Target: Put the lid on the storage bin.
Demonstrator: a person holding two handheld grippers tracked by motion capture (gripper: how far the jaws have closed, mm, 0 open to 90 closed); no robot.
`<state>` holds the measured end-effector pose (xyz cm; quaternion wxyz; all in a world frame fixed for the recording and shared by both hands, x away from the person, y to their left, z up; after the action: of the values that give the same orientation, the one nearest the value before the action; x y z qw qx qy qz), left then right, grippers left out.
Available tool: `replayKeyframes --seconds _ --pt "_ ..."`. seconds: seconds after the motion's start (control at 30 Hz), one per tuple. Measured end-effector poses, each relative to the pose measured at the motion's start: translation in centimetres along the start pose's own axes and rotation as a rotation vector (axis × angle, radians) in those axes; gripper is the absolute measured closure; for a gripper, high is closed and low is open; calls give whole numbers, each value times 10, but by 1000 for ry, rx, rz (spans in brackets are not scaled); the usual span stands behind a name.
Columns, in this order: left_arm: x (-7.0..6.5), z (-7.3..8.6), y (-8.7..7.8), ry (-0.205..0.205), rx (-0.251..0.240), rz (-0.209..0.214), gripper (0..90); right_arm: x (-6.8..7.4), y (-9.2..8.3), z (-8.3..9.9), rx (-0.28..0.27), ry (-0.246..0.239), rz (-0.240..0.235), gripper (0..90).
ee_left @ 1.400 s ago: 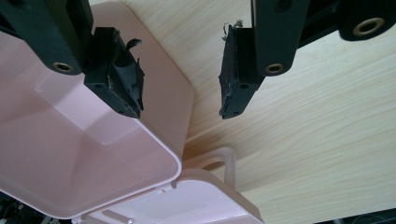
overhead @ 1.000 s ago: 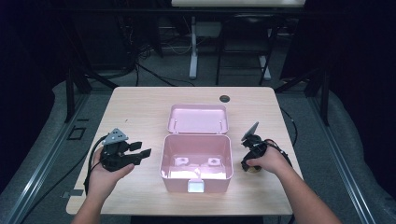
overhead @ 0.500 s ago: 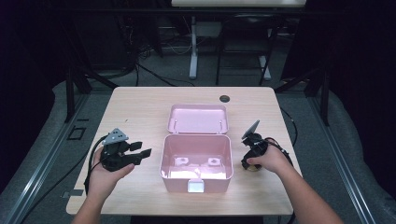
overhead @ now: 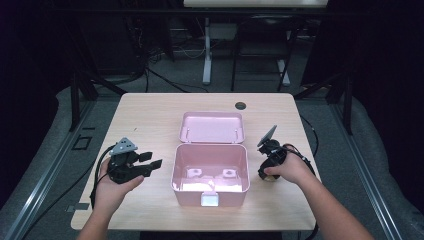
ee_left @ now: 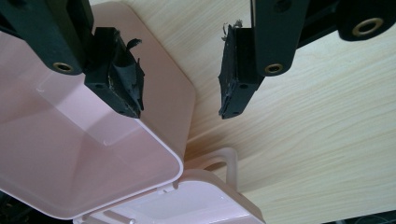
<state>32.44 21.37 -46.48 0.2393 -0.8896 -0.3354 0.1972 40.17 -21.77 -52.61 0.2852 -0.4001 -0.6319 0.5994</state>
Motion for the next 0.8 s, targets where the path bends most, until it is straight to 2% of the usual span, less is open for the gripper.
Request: replayKeyframes --seconds 0.8 --pt "0 0 -1 2 2 1 495 1 -50 -5 -40 -28 -6 199"
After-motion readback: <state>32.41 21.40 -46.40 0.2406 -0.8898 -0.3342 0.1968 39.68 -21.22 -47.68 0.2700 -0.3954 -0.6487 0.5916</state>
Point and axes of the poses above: each handheld gripper's, and its own axes: y roughly forward along the jaws, z roughly out of its underside, x roughly to its left, the point moved 1 cm from there along y, roughly forward along the jaws, and after that the axes turned 7 degrees about z, right-handed, at the moved point
